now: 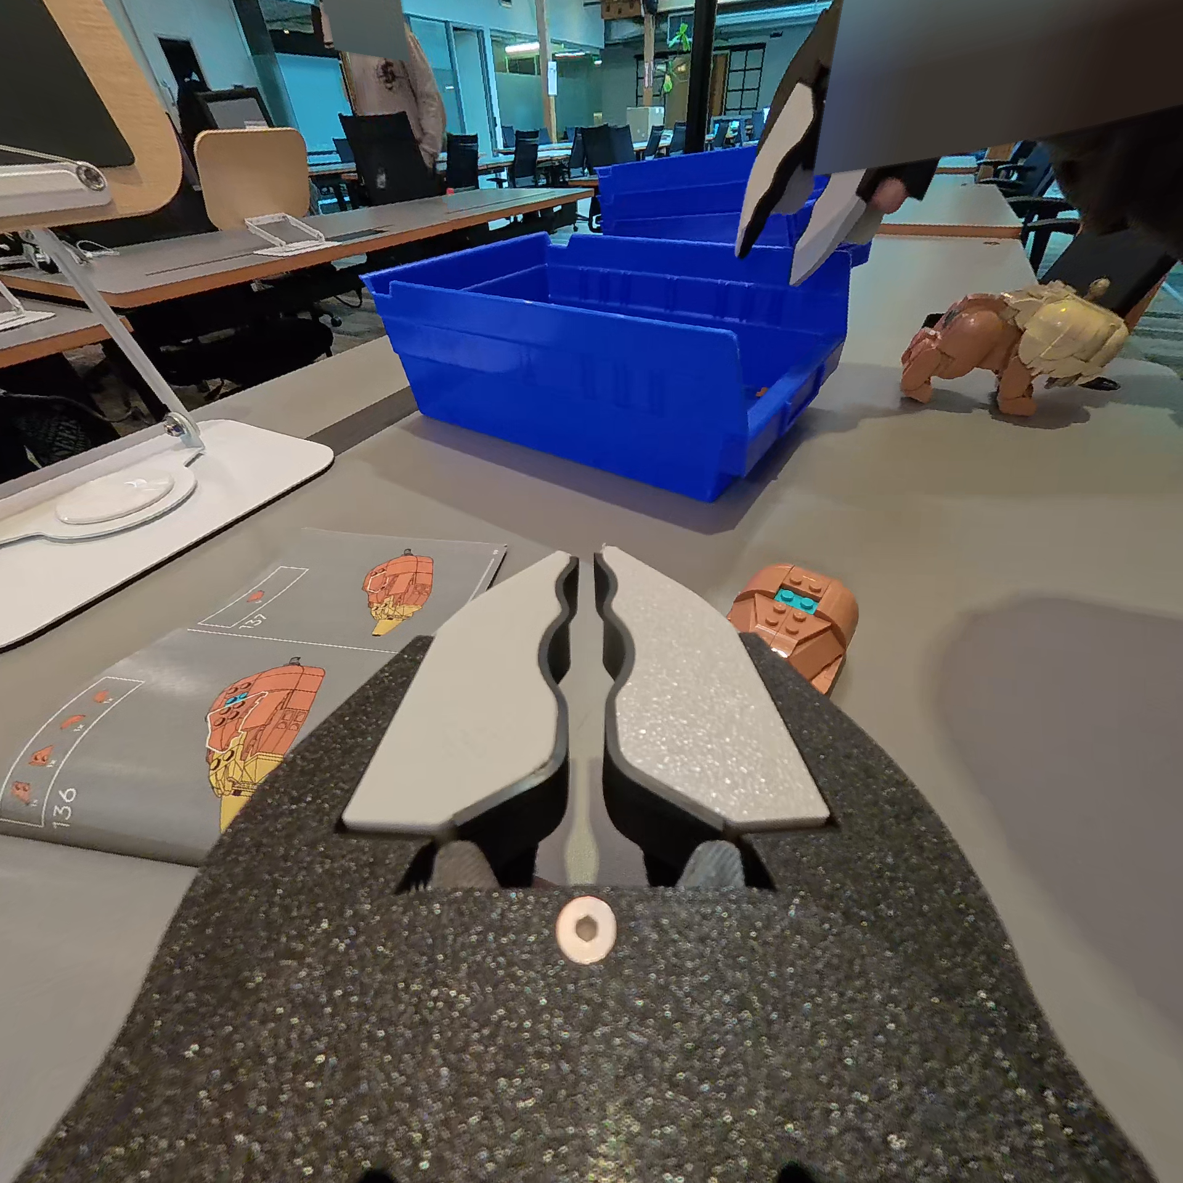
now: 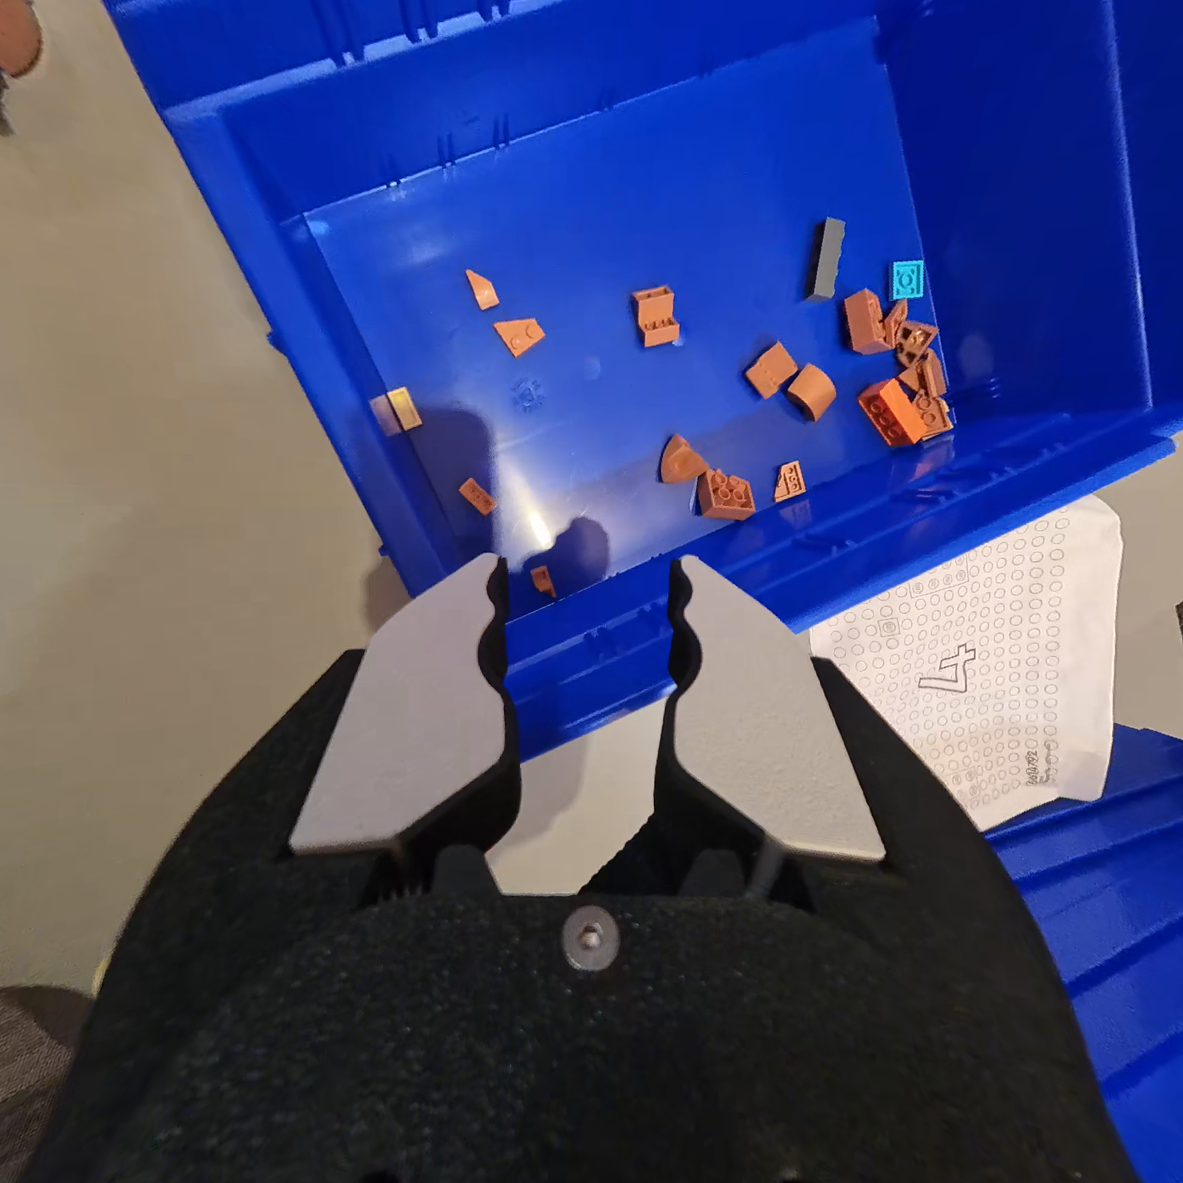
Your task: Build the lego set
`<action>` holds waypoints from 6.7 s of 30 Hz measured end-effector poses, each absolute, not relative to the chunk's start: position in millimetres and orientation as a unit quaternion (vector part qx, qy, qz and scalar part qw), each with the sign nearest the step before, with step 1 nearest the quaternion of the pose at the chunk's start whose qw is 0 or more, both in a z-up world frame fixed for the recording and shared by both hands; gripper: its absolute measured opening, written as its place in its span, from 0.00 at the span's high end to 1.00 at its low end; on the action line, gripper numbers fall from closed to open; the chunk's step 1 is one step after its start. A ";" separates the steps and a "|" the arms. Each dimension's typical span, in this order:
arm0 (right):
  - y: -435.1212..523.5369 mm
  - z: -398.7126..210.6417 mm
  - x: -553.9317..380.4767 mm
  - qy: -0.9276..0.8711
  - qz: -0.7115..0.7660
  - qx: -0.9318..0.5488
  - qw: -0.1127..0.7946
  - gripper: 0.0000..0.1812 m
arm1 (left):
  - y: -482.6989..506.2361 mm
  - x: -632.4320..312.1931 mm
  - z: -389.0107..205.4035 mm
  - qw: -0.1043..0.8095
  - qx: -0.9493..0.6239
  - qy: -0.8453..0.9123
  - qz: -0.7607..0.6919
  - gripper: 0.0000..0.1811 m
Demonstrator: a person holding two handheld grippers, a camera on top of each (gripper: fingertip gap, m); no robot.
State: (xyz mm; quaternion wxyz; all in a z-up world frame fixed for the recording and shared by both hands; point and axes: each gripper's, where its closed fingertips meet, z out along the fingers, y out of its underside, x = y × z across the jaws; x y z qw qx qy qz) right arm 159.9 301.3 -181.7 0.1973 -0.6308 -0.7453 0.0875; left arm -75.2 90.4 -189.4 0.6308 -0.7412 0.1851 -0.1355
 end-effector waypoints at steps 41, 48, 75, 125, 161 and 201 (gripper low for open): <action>344.9 -191.5 115.0 -0.786 0.070 -0.601 0.125 0.72 | 84.4 -88.0 -185.3 0.628 -0.740 0.150 -0.190 0.97; 336.6 -199.7 108.9 -0.795 0.072 -0.591 0.113 0.72 | 81.4 -91.8 -183.9 0.629 -0.738 0.140 -0.201 0.97; 380.6 -189.9 93.6 -0.792 0.025 -0.586 0.167 0.72 | 79.1 -85.2 -190.7 0.616 -0.750 0.168 -0.172 0.97; 443.8 -268.9 67.4 -0.751 -0.131 -0.644 -0.062 0.81 | 72.8 -70.8 -200.1 0.598 -0.756 0.226 -0.141 0.97; 479.0 -248.9 47.4 -0.430 -0.026 -0.887 0.168 0.89 | 67.6 -62.9 -201.0 0.598 -0.751 0.247 -0.131 0.97; 456.7 -242.6 54.1 -0.456 -0.010 -0.880 0.136 0.86 | 64.2 -52.9 -205.6 0.587 -0.751 0.276 -0.121 0.97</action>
